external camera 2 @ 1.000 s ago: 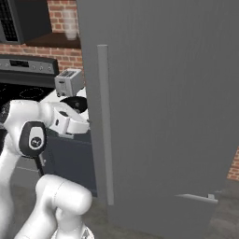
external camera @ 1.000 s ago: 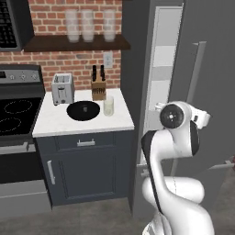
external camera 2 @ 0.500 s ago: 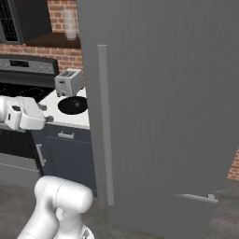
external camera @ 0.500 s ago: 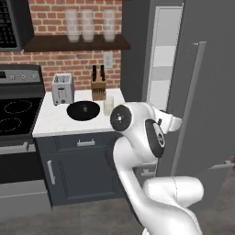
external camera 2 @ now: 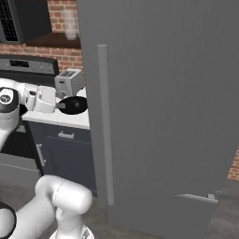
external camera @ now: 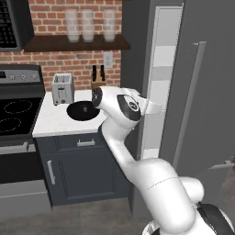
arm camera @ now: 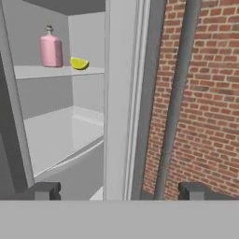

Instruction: Grab a lemon wedge from the fridge and one ice cube from the ice bowl, and put them in the glass of lemonade.

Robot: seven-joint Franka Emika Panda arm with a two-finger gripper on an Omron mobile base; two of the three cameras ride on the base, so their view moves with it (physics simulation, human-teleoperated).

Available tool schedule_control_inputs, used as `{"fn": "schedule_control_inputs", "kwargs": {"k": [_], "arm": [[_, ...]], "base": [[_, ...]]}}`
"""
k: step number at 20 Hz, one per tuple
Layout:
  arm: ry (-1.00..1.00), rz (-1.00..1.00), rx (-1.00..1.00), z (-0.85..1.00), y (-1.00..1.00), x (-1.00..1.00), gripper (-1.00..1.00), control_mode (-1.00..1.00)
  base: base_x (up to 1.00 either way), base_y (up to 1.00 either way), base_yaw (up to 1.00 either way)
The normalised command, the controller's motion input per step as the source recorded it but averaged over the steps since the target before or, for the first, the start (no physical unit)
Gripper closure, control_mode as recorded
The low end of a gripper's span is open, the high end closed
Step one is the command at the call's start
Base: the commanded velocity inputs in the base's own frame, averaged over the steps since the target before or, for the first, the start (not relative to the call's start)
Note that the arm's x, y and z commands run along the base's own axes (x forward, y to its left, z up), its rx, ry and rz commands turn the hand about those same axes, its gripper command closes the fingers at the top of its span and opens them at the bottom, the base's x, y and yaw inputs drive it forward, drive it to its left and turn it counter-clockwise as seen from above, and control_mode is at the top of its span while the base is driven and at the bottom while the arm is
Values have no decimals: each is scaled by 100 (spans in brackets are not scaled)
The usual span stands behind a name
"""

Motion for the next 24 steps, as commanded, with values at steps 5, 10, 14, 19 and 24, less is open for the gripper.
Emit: {"fn": "schedule_control_inputs", "kwargs": {"k": [5, 10, 14, 19, 24], "arm": [[0, 0, 0, -2, -29, 53, -100, -100], [0, 0, 0, 0, -66, 2, -100, -100], [0, 0, 0, -3, -73, 0, -100, -100], [0, 0, 0, -8, -68, 1, -100, -100], [2, -3, 0, -12, -81, -11, -100, -100]], "base": [[0, 0, 0], [0, 0, 0], [0, 0, 0], [0, 0, 0], [0, 0, 0]]}}
